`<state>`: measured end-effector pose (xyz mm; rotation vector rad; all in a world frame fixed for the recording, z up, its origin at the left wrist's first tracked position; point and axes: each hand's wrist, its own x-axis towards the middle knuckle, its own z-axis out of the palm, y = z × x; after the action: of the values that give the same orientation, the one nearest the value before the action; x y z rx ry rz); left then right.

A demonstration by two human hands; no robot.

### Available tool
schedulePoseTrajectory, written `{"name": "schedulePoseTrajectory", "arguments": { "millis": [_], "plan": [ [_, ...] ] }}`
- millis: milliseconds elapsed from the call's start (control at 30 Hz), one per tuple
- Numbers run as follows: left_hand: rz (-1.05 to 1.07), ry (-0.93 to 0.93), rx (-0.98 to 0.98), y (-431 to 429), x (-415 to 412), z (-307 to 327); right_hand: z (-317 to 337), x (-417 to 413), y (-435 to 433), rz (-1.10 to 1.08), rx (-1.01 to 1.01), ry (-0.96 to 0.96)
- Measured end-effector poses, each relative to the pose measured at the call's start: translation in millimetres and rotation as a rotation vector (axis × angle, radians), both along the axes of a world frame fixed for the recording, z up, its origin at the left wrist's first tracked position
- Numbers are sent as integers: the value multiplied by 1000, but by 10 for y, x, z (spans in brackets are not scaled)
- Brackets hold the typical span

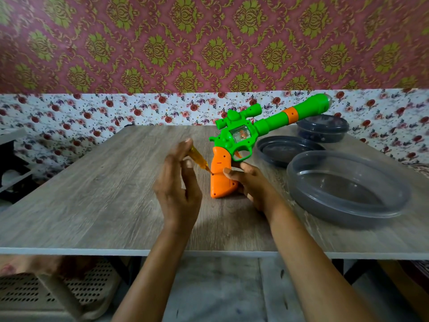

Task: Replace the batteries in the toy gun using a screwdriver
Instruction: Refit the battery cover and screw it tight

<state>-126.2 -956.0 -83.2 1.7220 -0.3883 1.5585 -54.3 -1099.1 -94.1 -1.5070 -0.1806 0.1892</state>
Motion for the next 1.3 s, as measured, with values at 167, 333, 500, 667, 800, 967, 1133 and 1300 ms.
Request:
{"name": "schedulePoseTrajectory", "arguments": {
  "millis": [167,333,500,667,800,967,1133,1300],
  "plan": [
    [-39,-18,8,10,12,-6,4,-11,9,12,46,-10],
    [-1,-3,-21,4,13,0,1,4,17,11,31,-7],
    [-18,13,35,-7,5,-1,3,-1,11,19,22,-7],
    [-21,-31,39,8,6,-5,-14,1,11,20,36,1],
    [-40,-44,-12,-1,0,-9,-14,7,10,17,22,1],
    [-28,19,-21,-26,-11,0,-1,4,4,19,4,-6],
    [-44,-24,14,-9,0,-5,6,-9,1,18,1,-6],
    [-41,-18,-29,-1,28,-13,9,-11,7,16,-4,1]
  ]
}}
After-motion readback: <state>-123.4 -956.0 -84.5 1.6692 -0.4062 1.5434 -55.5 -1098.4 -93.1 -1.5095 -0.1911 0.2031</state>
